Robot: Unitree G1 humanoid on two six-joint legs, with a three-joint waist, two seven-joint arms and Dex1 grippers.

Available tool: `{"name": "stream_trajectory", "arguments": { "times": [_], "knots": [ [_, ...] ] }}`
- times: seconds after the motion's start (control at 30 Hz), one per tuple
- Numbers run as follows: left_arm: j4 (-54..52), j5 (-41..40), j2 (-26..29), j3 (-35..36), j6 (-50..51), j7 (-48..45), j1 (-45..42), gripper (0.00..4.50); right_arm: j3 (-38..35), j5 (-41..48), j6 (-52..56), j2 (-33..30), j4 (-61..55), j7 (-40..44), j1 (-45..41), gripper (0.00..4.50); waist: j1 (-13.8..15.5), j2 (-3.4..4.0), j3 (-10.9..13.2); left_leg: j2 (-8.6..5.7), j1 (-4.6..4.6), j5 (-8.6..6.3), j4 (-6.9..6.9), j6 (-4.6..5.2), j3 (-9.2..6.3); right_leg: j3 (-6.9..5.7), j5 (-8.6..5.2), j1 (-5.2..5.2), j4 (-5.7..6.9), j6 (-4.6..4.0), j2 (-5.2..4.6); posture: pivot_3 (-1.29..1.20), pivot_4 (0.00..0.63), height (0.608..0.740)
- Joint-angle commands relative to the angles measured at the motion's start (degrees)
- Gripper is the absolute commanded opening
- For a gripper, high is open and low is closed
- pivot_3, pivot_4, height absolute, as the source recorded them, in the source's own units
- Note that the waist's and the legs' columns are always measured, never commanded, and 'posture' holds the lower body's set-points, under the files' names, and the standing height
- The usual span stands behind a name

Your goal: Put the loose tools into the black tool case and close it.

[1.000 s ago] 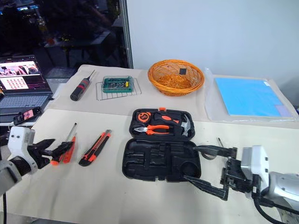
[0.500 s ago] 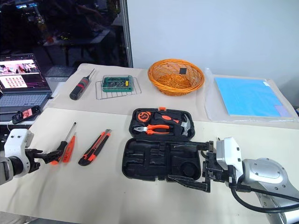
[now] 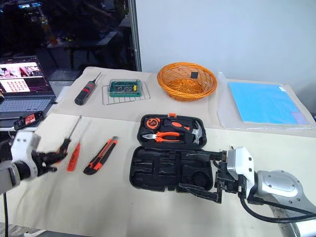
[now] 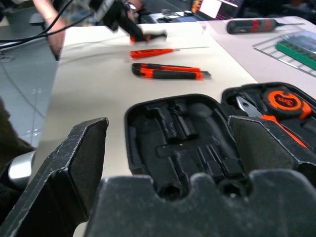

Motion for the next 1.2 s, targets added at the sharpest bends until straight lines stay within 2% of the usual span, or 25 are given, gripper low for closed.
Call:
{"name": "stream_trajectory", "arguments": {
  "times": [0.03,0.13,0.23,0.3,0.37,0.47,0.57,0.73,0.93,1.03,1.2],
  "knots": [
    [-6.59,-4.99,7.91,-6.31,-5.12,-15.33,-7.64,0.87,-4.19,-1.71,1.09,0.56,-2.09,-5.69,2.46,4.5,0.3,-0.07,0.0,-0.01,-0.04,0.01,0.01,-0.01,0.0,-0.07,0.0,-0.01,0.0,0.0,0.0,0.0,0.15,0.74],
    [-7.47,-1.52,10.41,-19.64,-10.86,-25.15,-15.08,0.87,-8.05,-1.11,3.66,0.33,-3.98,-8.75,6.82,4.5,1.09,0.25,-0.1,-0.1,-0.08,0.13,0.0,-0.23,0.16,-0.17,0.0,-0.02,-0.07,0.02,-0.06,0.0,0.15,0.74],
    [-3.27,7.98,8.49,-35.63,-17.94,-32.03,-25.19,0.87,-12.5,0.18,5.57,0.51,-5.86,-9.97,12.19,4.5,1.19,0.45,-0.17,-0.23,-0.1,0.14,0.0,-0.2,0.46,-0.06,0.0,0.2,-0.07,0.1,0.3,0.0,0.15,0.74],
    [0.59,13.1,5.88,-43.14,-21.48,-35.51,-30.63,0.87,-15.3,-0.5,5.16,0.75,-6.88,-9.59,15.68,4.5,1.07,0.38,-0.14,-0.21,-0.13,0.17,0.12,-0.15,0.47,-0.07,0.07,0.23,-0.06,0.23,0.58,0.0,0.15,0.74],
    [5.97,18.31,1.3,-50.16,-23.66,-37.09,-36.47,0.87,-19.79,0.32,4.4,1.79,-7.61,-8.27,20.09,4.5,0.89,0.38,-0.13,-0.08,-0.29,0.3,0.45,0.58,0.39,-0.04,0.17,0.2,0.01,0.42,0.86,0.0,0.15,0.74],
    [12.71,24.71,-3.23,-56.38,-28.18,-39.41,-41.82,0.87,-24.1,1.1,1.93,2.85,-7.67,-5.68,23.63,4.5,0.78,0.36,-0.13,-0.01,-0.4,0.1,0.74,0.93,0.28,0.02,0.25,0.24,0.02,0.59,1.09,0.0,0.15,0.74],
    [17.83,28.61,-7.85,-60.39,-28.58,-40.56,-45.63,0.87,-28.42,2.7,-0.22,3.2,-6.86,-0.87,26.32,4.5,0.56,0.35,-0.12,0.02,-0.39,0.04,0.82,1.06,0.3,0.19,0.28,0.22,0.02,0.67,1.11,0.0,0.15,0.74],
    [20.33,32.27,-10.22,-63.01,-29.01,-42.95,-46.13,0.87,-30.62,3.8,0.33,0.55,-5.32,1.99,25.48,4.5,-0.09,0.35,-0.12,0.03,-0.43,-0.02,0.86,1.16,0.3,0.26,0.29,0.2,0.0,0.7,1.1,0.0,0.15,0.74],
    [22.74,36.45,-12.79,-64.0,-28.32,-42.57,-46.04,0.87,-29.01,4.71,1.9,-4.93,-2.18,4.27,19.88,4.5,-0.09,0.33,-0.11,0.01,-0.45,-0.03,0.99,1.2,0.27,0.26,0.3,0.21,0.03,0.71,1.04,0.0,0.15,0.74],
    [23.48,37.81,-13.78,-63.84,-27.1,-41.87,-46.44,0.87,-29.57,7.98,3.81,-7.58,-1.21,5.59,16.95,4.5,-0.01,0.33,-0.11,0.01,-0.46,-0.04,1.0,1.22,0.24,0.25,0.32,0.23,0.03,0.74,1.03,0.0,0.15,0.74],
    [26.37,40.08,-14.68,-63.57,-28.39,-41.4,-47.68,0.87,-29.25,9.08,5.31,-9.67,-0.1,7.03,14.64,4.5,0.39,0.33,-0.11,0.0,-0.46,-0.05,1.04,1.25,0.21,0.21,0.33,0.27,0.03,0.76,1.0,0.0,0.15,0.74]
  ]
}}
